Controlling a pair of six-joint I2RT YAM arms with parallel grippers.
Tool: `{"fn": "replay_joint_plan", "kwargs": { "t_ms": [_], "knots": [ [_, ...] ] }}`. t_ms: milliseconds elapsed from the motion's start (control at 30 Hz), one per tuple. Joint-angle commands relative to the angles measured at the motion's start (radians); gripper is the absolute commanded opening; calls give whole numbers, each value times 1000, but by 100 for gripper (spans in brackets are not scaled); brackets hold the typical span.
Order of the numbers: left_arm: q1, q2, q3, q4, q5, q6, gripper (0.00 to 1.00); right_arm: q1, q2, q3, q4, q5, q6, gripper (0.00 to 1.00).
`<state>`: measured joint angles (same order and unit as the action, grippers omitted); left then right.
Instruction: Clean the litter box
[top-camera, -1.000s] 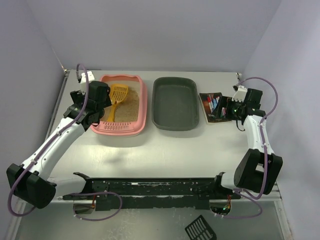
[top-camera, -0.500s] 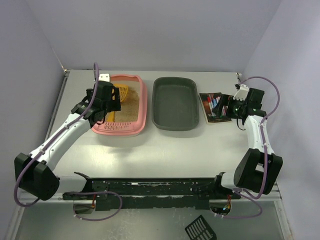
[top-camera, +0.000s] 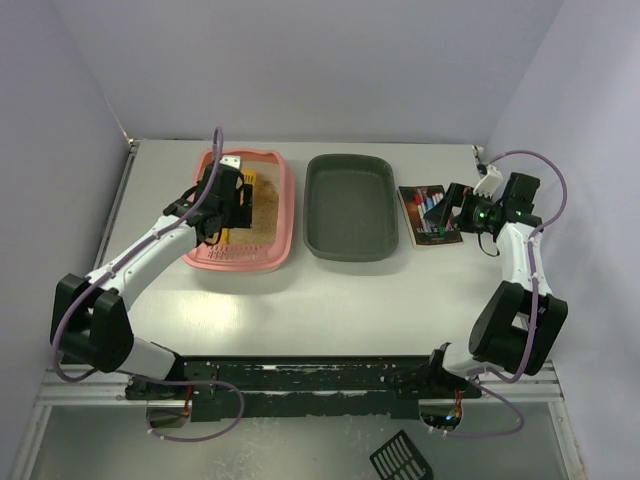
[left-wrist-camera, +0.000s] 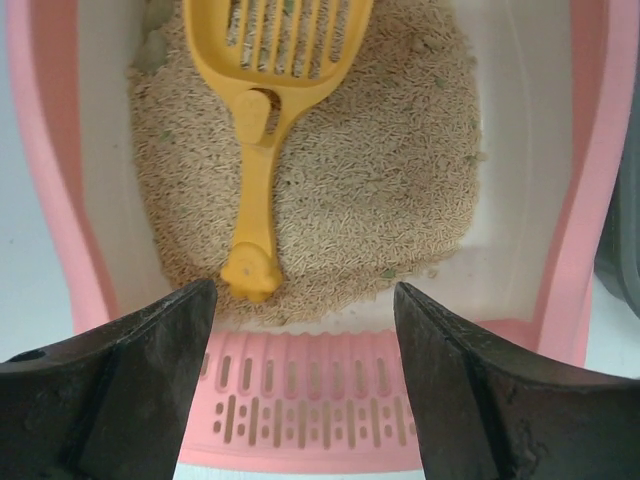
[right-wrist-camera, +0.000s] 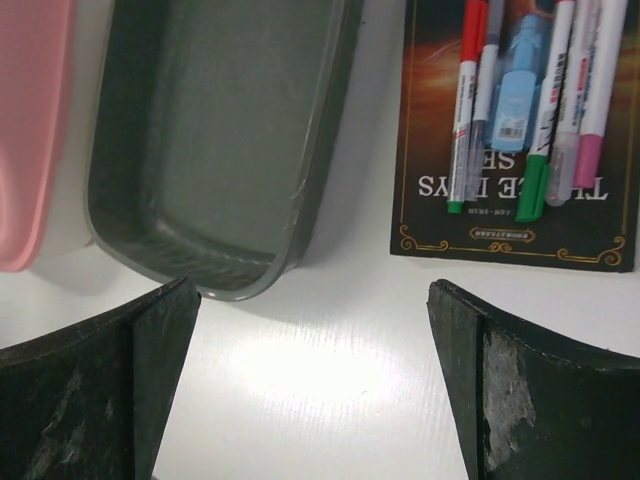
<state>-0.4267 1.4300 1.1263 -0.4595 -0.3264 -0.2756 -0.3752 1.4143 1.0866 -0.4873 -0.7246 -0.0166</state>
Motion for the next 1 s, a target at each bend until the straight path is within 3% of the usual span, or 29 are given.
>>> {"fn": "replay_joint_plan", "kwargs": {
  "t_ms": [0, 300, 433, 500, 600, 967],
  "knots": [
    [6, 63, 13, 67, 41, 48, 82, -5, -11, 1, -6, -81, -23, 100],
    [29, 224, 51, 86, -26, 81, 81, -5, -28, -3, -25, -76, -43, 100],
    [68, 242, 76, 103, 13, 79, 79, -5, -22, -10, -16, -73, -44, 100],
    [97, 275, 98, 94, 48, 82, 68, -5, -16, -13, -13, -74, -43, 100],
    [137, 323, 122, 77, 113, 66, 64, -5, -11, -10, -14, -85, -44, 100],
    [165, 372, 114, 108, 169, 52, 63, -5, -11, -13, -20, -98, -55, 100]
  ]
}}
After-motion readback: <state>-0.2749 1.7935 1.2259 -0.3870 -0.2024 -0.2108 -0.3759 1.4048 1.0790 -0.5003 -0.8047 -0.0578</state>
